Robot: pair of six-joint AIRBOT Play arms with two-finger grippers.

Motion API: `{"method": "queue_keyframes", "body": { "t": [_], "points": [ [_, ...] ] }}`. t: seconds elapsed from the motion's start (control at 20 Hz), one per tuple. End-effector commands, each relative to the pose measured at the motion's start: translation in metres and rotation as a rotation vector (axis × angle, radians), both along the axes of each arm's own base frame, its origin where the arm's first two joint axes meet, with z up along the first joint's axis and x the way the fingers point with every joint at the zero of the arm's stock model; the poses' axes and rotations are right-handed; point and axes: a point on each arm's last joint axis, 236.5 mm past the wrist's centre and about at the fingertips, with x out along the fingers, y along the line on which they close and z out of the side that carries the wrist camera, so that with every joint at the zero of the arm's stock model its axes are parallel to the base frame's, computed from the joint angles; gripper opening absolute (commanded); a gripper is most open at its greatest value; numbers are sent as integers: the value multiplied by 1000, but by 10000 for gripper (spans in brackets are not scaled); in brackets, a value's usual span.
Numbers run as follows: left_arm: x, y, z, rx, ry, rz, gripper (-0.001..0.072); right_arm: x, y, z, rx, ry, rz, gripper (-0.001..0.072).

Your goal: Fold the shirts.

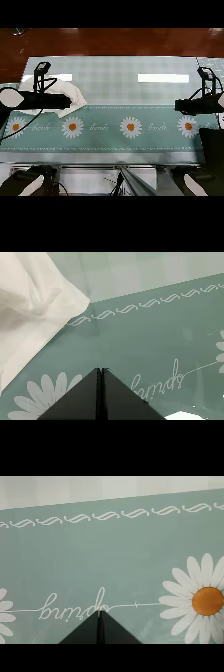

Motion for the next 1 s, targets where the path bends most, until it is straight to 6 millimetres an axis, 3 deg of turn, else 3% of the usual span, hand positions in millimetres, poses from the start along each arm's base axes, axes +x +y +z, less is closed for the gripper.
{"method": "queue_keyframes", "body": {
  "t": [0.0, 0.25, 0.4, 0.45, 0.5, 0.55, 0.7, 0.85, 0.95],
  "points": [
    [0, 0, 0, 0, 0, -1, 27, 0, 0, 0, 0, -1, 0, 18],
    [0, 0, 0, 1, -1, -1, 27, 10, 0, 4, 0, -43, 2, 19],
    [13, 2, 6, -3, -54, 25, 53, 16, 1, 7, 1, -74, 1, 20],
    [16, 2, 6, -3, -64, 31, 230, 18, 1, 8, 2, -82, 0, 130],
    [21, 3, 5, -4, -75, 41, 678, 19, 1, 8, 2, -88, 0, 513],
    [25, 4, 6, -19, -73, 71, 706, 19, 1, 7, 0, -85, 5, 623],
    [52, 30, 30, 14, -169, 138, 705, 6, 1, -1, 1, -30, 12, 621],
    [85, 102, 58, 168, -320, 253, 704, -9, 7, -8, 20, 38, 23, 620],
    [95, 140, 57, 182, -335, 357, 703, -9, 19, -8, 68, 35, 47, 620]
  ]
}}
